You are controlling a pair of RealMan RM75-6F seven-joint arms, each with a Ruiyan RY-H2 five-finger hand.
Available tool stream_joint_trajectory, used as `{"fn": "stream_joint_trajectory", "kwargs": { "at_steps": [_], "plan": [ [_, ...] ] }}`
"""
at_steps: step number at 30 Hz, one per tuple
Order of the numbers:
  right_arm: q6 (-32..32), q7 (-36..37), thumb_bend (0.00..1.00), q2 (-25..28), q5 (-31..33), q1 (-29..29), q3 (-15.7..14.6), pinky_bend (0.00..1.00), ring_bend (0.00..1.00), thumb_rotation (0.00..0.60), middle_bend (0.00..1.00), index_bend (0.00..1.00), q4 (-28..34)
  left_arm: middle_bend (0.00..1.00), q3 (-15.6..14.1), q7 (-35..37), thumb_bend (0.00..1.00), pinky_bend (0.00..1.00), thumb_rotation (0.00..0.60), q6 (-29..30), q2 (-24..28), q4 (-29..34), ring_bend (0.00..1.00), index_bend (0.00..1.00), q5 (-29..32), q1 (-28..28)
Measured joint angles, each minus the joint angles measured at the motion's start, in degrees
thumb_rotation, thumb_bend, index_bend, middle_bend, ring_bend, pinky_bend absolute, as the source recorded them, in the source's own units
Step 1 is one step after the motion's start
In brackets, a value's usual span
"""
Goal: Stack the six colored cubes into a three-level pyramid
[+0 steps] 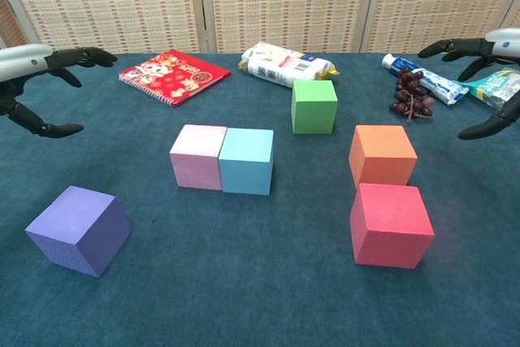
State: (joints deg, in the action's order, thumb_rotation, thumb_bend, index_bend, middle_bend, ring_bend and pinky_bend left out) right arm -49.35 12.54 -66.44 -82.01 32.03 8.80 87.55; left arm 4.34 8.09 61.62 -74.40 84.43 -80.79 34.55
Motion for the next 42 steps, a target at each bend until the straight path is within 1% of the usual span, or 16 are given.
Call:
{"fn": "stream_joint_trajectory", "kwargs": {
  "at_steps": [4,10,17,20,24,31,34,36,39,42],
  "plan": [
    [2.3,-1.1,0.12,-0.7,0.8,1.0,-0.8,0.30,0.05,0.600,0.11,0.02,-0.9,0.07,0.1,0.6,0.34,0.19,0.600,0.8,0.2,0.0,0.01,0.05,0.1,-0.8],
    [4.5,-2.0,0.12,-5.7,2.3,3.3,-1.0,0.32,0.08,0.600,0.13,0.08,-5.8,0.07,-0.5,0.1,0.34,0.19,0.600,1.9,0.6,1.1,0.01,0.05,-0.2,-2.3],
    [8.0,-2.4,0.12,-12.4,4.3,6.6,-1.0,0.36,0.13,0.600,0.20,0.17,-13.0,0.07,-0.8,-0.1,0.34,0.19,0.600,3.5,1.5,2.4,0.01,0.05,-0.3,-4.0],
    [8.3,-3.0,0.13,-14.3,5.3,7.1,-1.1,0.38,0.16,0.600,0.23,0.22,-15.0,0.07,-1.0,0.0,0.34,0.19,0.600,3.7,1.7,2.5,0.01,0.05,-0.7,-4.5],
    [7.9,-3.2,0.13,-15.6,6.2,7.1,-1.3,0.40,0.21,0.600,0.28,0.28,-16.1,0.07,-1.1,0.6,0.34,0.19,0.600,3.9,1.6,2.4,0.01,0.05,-1.1,-4.8],
    [7.9,-2.6,0.13,-16.9,7.2,7.1,-1.5,0.43,0.26,0.600,0.31,0.33,-16.3,0.07,-1.1,1.6,0.34,0.19,0.600,3.8,1.4,2.1,0.01,0.04,-1.6,-5.1],
    [7.7,-2.7,0.13,-17.1,7.3,7.0,-1.5,0.48,0.32,0.600,0.36,0.39,-16.4,0.07,-1.1,1.7,0.34,0.19,0.600,3.9,1.3,2.0,0.01,0.04,-1.7,-5.2],
    [7.1,-2.9,0.13,-17.7,7.7,6.9,-1.3,0.53,0.39,0.600,0.41,0.48,-16.6,0.07,-1.0,1.9,0.34,0.19,0.600,3.9,1.3,1.9,0.01,0.04,-1.8,-5.2],
    [5.4,-3.9,0.18,-19.4,8.9,6.6,-0.7,0.58,0.49,0.600,0.48,0.60,-17.0,0.07,-0.9,2.6,0.34,0.19,0.600,4.2,1.3,1.6,0.01,0.04,-2.0,-5.4],
    [4.1,-4.7,0.23,-20.4,10.1,6.5,0.3,0.59,0.52,0.600,0.52,0.65,-16.4,0.07,-0.8,2.9,0.34,0.19,0.600,4.3,1.4,1.4,0.01,0.04,-2.2,-5.6]
  ]
}}
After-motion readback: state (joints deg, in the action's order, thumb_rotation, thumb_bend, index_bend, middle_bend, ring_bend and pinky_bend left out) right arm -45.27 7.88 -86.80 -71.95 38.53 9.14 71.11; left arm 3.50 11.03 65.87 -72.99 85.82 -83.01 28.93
